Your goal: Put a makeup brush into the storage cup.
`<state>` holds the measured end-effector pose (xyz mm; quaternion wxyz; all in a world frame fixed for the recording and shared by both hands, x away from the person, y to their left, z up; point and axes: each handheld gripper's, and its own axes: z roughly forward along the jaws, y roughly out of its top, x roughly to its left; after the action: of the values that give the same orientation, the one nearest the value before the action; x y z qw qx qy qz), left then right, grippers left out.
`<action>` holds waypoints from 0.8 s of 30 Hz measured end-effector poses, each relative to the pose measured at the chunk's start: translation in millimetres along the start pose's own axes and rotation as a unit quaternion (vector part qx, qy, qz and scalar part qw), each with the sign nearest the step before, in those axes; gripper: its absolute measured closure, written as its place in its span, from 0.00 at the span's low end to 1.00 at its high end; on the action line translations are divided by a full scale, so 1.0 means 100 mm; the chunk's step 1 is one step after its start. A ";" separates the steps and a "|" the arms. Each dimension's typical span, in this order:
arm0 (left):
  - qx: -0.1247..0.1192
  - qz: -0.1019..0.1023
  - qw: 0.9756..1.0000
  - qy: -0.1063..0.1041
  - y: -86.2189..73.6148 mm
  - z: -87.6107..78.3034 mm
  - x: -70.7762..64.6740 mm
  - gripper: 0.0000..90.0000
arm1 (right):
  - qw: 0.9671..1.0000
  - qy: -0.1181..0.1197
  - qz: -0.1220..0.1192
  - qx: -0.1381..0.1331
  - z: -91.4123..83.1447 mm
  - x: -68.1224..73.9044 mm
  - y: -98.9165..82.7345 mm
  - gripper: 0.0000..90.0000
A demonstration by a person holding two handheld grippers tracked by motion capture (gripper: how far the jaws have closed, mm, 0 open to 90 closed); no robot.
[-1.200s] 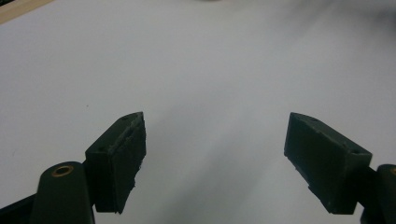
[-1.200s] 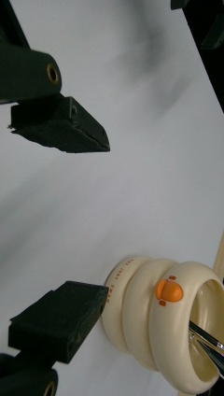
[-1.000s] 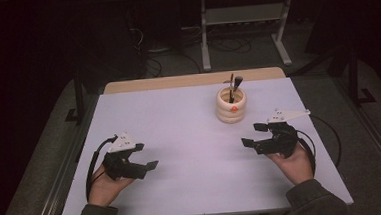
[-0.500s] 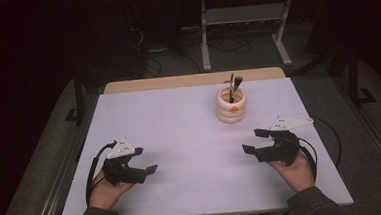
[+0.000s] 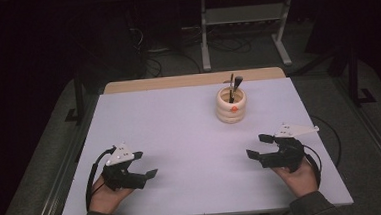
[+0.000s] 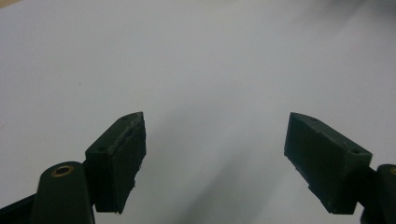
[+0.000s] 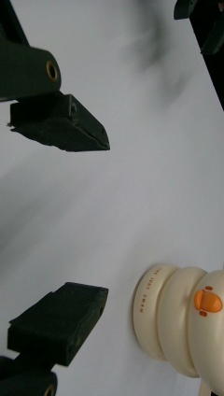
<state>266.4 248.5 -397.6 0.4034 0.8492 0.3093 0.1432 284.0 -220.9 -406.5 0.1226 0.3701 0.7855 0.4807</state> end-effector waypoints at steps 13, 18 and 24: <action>-0.005 -0.015 1.000 -0.006 -0.10 0.00 0.01 0.23 | 1.000 -0.005 0.006 -0.006 -0.07 0.00 -0.13 0.25; -0.002 -0.006 1.000 -0.005 -0.11 -0.01 0.01 0.23 | 1.000 -0.003 0.005 -0.004 -0.08 0.02 -0.16 0.25; 0.003 -0.007 1.000 -0.005 -0.14 0.00 -0.01 0.23 | 1.000 0.001 0.003 -0.003 -0.08 0.03 -0.17 0.25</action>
<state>260.2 254.9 -408.4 0.4033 0.8488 0.3139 0.1354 269.6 -228.6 -416.2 0.1219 0.3715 0.7831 0.4835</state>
